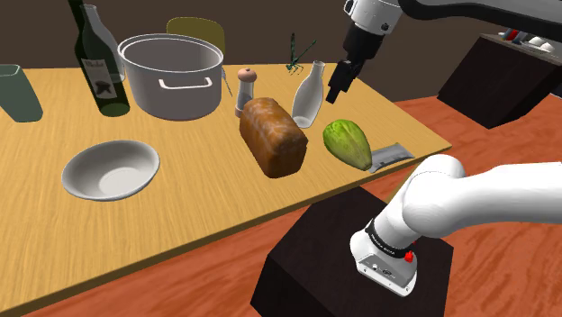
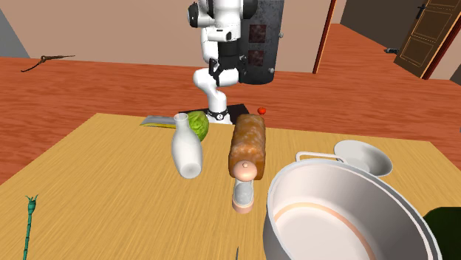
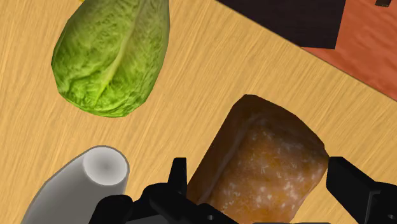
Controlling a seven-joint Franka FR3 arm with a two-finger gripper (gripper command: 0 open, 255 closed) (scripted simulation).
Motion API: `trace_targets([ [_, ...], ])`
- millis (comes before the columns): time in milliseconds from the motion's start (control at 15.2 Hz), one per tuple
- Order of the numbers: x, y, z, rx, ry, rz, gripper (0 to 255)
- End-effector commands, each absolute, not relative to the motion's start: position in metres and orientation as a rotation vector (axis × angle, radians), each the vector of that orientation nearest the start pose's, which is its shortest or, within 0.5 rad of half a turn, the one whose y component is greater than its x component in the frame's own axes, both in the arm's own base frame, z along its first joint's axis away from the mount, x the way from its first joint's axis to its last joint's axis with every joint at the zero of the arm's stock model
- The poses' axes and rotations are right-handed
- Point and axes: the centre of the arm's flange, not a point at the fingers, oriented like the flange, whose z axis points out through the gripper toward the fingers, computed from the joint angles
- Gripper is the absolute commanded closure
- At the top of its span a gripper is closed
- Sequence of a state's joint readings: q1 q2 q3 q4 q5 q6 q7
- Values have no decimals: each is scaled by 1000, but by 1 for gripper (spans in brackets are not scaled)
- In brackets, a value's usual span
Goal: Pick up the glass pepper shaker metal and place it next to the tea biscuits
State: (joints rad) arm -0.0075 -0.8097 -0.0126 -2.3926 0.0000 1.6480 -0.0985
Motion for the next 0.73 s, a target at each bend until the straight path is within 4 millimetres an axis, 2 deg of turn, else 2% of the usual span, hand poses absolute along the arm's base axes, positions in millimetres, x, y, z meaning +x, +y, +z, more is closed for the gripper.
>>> trace_targets([
  [0, 308, -7, 587, -3132, -128, -103, 0],
  [660, 439, -18, 562, -3187, -211, -70, 0],
])
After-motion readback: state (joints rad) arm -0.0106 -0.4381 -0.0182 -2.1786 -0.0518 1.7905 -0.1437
